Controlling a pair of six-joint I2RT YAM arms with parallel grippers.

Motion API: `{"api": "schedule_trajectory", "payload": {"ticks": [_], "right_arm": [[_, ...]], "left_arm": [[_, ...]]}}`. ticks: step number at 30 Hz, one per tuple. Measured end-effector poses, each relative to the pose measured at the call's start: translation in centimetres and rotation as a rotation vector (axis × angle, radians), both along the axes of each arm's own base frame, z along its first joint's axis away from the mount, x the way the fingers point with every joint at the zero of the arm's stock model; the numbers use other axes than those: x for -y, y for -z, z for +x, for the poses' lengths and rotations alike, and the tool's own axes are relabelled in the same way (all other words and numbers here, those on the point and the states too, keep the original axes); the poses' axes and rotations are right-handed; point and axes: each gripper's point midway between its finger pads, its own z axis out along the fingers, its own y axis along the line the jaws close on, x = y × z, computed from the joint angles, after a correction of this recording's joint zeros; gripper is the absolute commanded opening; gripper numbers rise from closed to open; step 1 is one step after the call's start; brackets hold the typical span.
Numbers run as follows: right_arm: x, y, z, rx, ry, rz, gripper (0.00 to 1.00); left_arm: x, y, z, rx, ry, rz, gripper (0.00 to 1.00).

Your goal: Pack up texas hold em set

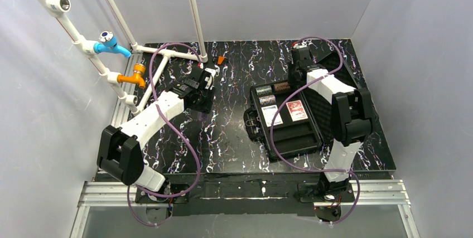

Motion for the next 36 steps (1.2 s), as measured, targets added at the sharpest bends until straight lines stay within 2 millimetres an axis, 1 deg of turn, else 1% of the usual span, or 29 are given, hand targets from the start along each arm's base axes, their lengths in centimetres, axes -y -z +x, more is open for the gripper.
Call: {"api": "schedule_trajectory", "payload": {"ticks": [2, 4, 8, 12, 15, 18, 20, 22, 23, 24, 25, 27, 30, 33, 36], "right_arm": [[-0.5, 1.0, -0.4, -0.034, -0.058, -0.004, 0.18], [-0.7, 1.6, -0.7, -0.058, -0.106, -0.012, 0.19], [-1.2, 1.5, -0.6, -0.063, -0.175, -0.005, 0.19], [-2.8, 1.7, -0.9, -0.075, -0.277, 0.054, 0.2], [-2.7, 1.9, -0.9, -0.083, -0.277, 0.065, 0.33], [-1.7, 2.2, -1.3, -0.108, -0.228, 0.03, 0.58], [-1.6, 2.0, -1.6, -0.114, -0.222, 0.034, 0.69], [-1.6, 0.8, -1.8, -0.099, -0.217, 0.038, 0.78], [-1.3, -0.5, -1.9, -0.073, -0.206, 0.043, 0.81], [-1.6, -1.7, -2.0, -0.053, -0.205, 0.072, 0.83], [-2.1, -3.4, -2.3, -0.017, -0.218, 0.101, 0.85], [-3.5, -6.0, -3.3, 0.035, -0.252, 0.16, 0.87], [-5.4, -9.2, -5.4, 0.105, -0.32, 0.249, 0.89], [-6.9, -11.1, -7.7, 0.153, -0.39, 0.325, 0.9], [-7.5, -11.6, -9.6, 0.173, -0.436, 0.373, 0.92]], "left_arm": [[0.0, 0.0, 0.0, -0.001, 0.0, 0.001, 0.0], [0.0, 0.1, 0.0, -0.002, 0.0, 0.001, 0.0], [0.0, 0.4, 0.0, -0.011, 0.0, 0.006, 0.0], [0.0, 0.6, 0.0, -0.018, 0.001, 0.01, 0.0], [0.0, 0.6, -0.1, -0.019, 0.001, 0.011, 0.0], [-0.1, 0.6, -0.1, -0.02, 0.001, 0.011, 0.0], [0.0, 0.6, -0.1, -0.021, 0.0, 0.011, 0.0], [0.0, 0.6, -0.1, -0.021, 0.0, 0.01, 0.0], [0.0, 0.6, -0.1, -0.022, 0.001, 0.009, 0.0], [0.0, 0.6, -0.1, -0.022, 0.001, 0.007, 0.0], [0.1, 0.6, -0.2, -0.023, 0.001, 0.005, 0.0], [0.2, 0.6, -0.2, -0.026, 0.002, -0.003, 0.0], [0.5, 0.4, -0.2, -0.022, 0.004, -0.023, 0.0], [0.9, -0.3, -0.1, -0.001, 0.003, -0.055, 0.0], [1.3, -1.1, -0.3, 0.02, 0.006, -0.094, 0.0]]}}
